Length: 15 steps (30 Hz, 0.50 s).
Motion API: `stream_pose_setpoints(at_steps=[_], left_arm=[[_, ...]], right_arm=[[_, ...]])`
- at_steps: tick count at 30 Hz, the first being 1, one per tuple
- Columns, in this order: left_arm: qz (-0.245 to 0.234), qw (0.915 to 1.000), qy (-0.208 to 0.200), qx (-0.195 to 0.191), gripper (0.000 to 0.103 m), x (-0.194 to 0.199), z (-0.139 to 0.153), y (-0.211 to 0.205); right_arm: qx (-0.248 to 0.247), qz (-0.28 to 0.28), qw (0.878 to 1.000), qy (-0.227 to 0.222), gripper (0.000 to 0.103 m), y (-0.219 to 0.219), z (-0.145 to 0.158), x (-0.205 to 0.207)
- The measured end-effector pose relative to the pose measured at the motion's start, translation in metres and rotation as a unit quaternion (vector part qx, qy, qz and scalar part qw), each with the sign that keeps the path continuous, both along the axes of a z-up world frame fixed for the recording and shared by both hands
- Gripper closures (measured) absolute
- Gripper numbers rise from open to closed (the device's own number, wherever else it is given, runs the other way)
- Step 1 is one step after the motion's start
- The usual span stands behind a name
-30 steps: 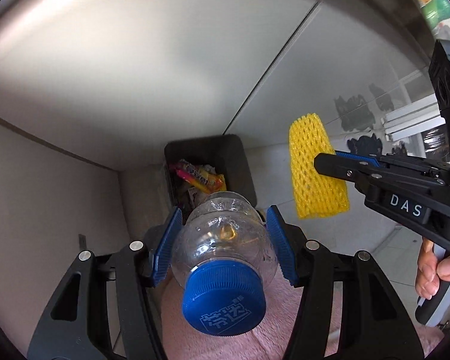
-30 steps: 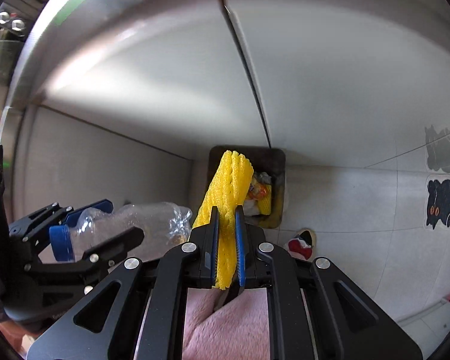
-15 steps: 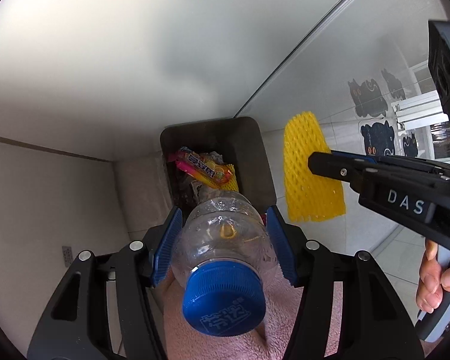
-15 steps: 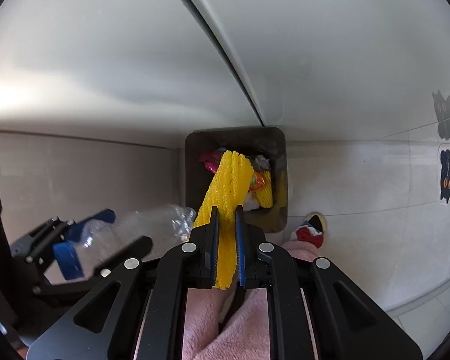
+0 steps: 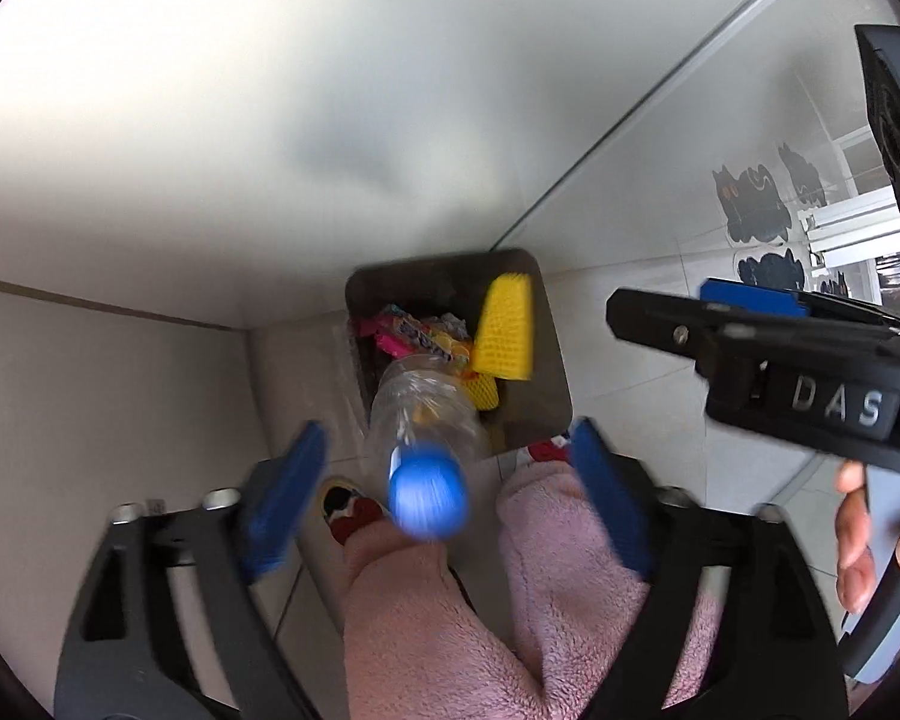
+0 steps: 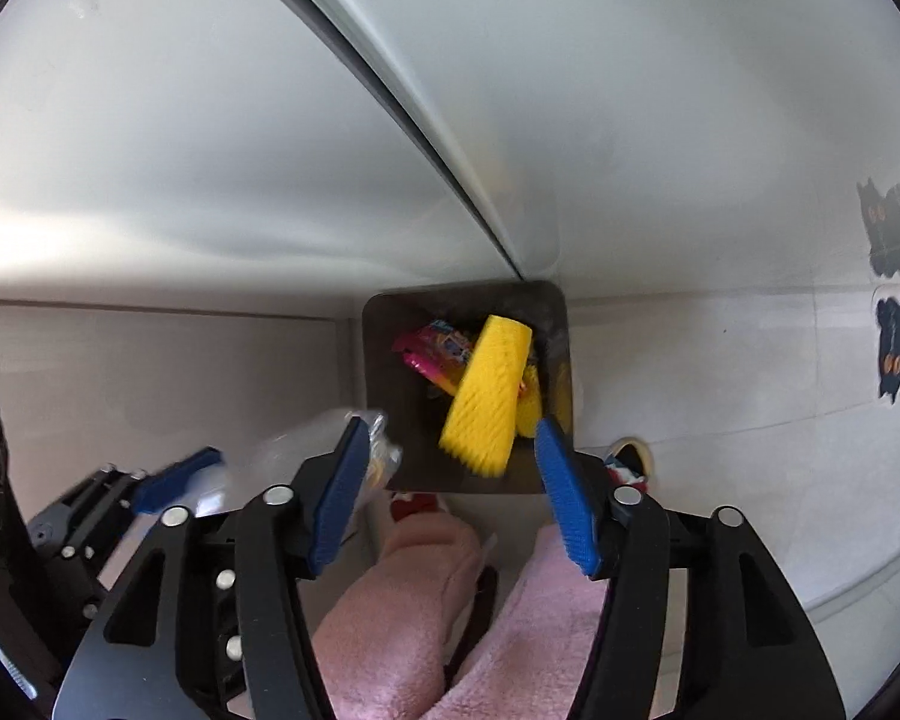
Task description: Collect trash
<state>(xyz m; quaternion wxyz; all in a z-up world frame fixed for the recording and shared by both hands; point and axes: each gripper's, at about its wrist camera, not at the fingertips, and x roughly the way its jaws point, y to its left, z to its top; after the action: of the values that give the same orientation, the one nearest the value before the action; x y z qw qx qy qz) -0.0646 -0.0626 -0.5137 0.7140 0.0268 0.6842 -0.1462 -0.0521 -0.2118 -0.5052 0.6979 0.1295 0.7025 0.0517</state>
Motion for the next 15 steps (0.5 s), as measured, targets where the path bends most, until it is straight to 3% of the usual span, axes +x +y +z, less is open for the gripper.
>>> stream_pose_setpoints(at_steps=[1,6,15], left_arm=[[0.001,1.0000,-0.002,-0.004,0.008,0.000,0.002,0.000],[0.006,0.9999,-0.005,-0.007,0.008,0.001,0.015,0.003],[0.014,0.9993,-0.024,-0.024,0.008,-0.016,0.064,0.013]], right_arm=[[-0.005,0.004,1.000,-0.003,0.023,0.001,0.003,0.000],[-0.023,0.016,0.999,-0.017,0.005,0.005,0.021,0.002],[-0.030,0.011,0.999,-0.031,0.004,-0.005,0.059,-0.004]])
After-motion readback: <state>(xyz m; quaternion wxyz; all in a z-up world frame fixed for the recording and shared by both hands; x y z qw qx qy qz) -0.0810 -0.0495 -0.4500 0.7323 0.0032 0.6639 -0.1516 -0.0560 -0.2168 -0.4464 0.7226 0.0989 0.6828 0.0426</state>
